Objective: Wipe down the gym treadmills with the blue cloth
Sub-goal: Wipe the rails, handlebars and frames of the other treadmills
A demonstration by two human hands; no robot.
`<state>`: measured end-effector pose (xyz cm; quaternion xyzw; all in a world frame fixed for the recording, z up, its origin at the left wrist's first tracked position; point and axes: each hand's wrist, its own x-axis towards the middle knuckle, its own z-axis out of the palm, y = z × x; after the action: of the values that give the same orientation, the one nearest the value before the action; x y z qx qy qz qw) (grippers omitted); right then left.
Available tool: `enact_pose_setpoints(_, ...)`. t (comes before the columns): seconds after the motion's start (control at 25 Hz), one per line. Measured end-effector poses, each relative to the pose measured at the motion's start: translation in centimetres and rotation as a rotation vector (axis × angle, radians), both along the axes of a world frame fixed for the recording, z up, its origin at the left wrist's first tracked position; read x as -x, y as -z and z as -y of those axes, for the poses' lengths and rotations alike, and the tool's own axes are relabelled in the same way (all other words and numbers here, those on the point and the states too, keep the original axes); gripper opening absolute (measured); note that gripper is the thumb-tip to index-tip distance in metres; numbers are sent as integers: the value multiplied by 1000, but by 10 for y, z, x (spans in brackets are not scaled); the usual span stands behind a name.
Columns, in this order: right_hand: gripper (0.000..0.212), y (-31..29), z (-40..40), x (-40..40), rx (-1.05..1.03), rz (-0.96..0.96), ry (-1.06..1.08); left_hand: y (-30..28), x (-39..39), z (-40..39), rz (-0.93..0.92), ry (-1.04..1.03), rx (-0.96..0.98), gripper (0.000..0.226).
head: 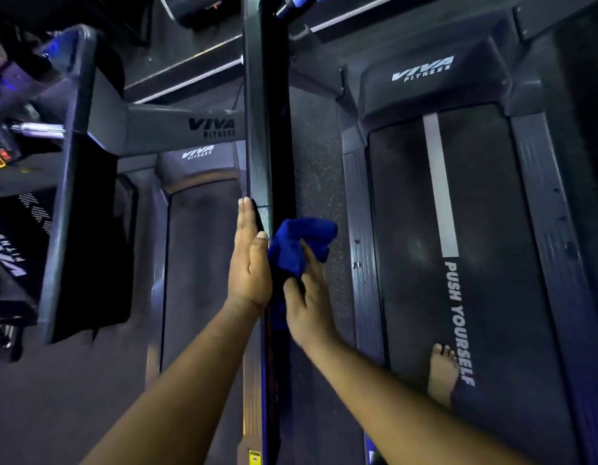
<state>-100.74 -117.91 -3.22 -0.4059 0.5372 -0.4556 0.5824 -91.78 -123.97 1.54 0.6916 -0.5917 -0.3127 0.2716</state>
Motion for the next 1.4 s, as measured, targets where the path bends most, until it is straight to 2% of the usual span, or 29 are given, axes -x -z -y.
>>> enact_pose_setpoints(0.08,62,3,10,0,70,-21,-41,2,-2,1,-38,-18,-11,70)
enact_pose_setpoints(0.24,65,-8,128,-4,73,-135,-57,8,-6,7,-116,-23,23,64)
enact_pose_setpoints(0.32,70,-6,114,-7,43,-85,-6,6,-4,4,-111,-49,-4,65)
enact_pose_setpoints(0.44,70,4,31,-9,94,41,4,3,0,1,-126,-53,5,68)
enact_pose_setpoints(0.48,71,9,28,-8,86,83,11,3,-1,2,-125,-45,1,68)
enact_pose_setpoints(0.56,76,9,74,-10,17,108,16,4,-2,2,-86,-30,-6,70)
enact_pose_setpoints(0.68,67,12,163,-6,-165,27,-22,2,-1,2,-21,-19,-13,71)
enact_pose_setpoints(0.72,69,20,164,-8,-219,47,-7,-1,1,1,-4,-12,-11,72)
enact_pose_setpoints(0.8,88,20,118,-9,-301,143,23,-2,3,-1,13,4,-6,72)
enact_pose_setpoints(0.88,100,9,57,-15,-256,170,28,-4,3,-1,-4,8,-9,72)
enact_pose_setpoints(0.92,98,1,54,-17,-201,118,27,-4,2,0,-18,5,-12,71)
enact_pose_setpoints(1.04,81,-19,130,-12,51,-212,-67,-5,0,1,-55,8,-14,72)
enact_pose_setpoints(1.12,79,-36,192,-4,137,-317,-167,-5,0,1,-17,37,-23,74)
enact_pose_setpoints(1.24,80,-30,176,6,142,-268,-230,-4,-1,0,-2,15,-38,76)
enact_pose_setpoints(1.36,86,-27,106,16,129,-143,-196,-1,-4,1,-39,-10,-35,76)
enact_pose_setpoints(1.4,90,-21,102,11,150,-143,-122,0,-5,2,-45,-11,-32,76)
